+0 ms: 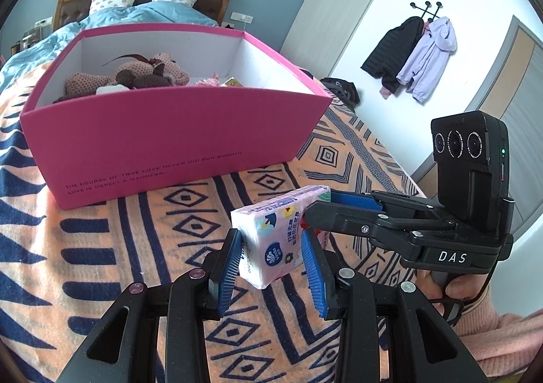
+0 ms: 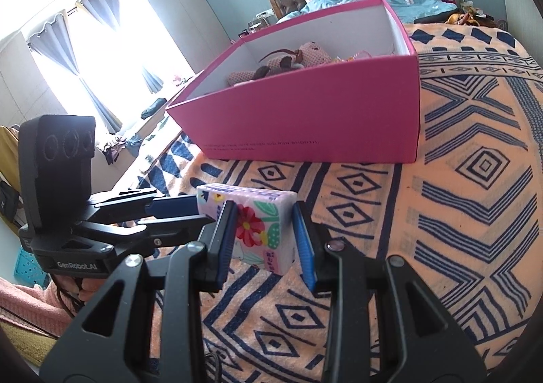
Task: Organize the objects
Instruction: 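Lift the pink floral tissue pack off the bed with the right gripper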
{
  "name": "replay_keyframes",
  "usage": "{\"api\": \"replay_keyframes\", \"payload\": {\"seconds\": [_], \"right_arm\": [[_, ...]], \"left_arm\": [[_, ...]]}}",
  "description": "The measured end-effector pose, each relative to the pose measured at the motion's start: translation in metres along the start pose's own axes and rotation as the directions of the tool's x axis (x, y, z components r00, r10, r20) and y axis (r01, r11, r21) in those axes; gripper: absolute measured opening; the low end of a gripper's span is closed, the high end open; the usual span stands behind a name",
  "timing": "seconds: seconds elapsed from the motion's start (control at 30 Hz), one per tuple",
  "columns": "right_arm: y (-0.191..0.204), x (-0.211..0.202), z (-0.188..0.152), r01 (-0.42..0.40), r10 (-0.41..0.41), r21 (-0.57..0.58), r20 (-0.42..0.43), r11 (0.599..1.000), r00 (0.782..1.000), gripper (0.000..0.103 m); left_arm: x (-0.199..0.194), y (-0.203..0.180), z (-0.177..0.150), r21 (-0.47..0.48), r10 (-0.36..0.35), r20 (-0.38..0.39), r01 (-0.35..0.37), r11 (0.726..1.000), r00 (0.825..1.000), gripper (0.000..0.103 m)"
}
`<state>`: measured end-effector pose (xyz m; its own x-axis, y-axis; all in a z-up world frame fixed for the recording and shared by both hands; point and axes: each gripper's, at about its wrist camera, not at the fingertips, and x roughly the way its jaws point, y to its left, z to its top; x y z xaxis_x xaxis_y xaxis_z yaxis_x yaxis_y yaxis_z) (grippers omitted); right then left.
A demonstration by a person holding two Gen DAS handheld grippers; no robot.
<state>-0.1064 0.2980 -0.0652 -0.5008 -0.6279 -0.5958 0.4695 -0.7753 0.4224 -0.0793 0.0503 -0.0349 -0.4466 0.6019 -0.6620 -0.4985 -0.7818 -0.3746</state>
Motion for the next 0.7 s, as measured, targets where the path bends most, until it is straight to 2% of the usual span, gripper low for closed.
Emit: {"api": "replay_keyframes", "payload": {"seconds": [0.7], "right_arm": [[0.014,-0.012,0.021,0.024,-0.02,-0.056,0.064,0.998,0.998,0.037]], "left_arm": [[-0.017,-0.01,0.018,0.042,0.02,0.07,-0.023,0.999,0.997,0.036]]}}
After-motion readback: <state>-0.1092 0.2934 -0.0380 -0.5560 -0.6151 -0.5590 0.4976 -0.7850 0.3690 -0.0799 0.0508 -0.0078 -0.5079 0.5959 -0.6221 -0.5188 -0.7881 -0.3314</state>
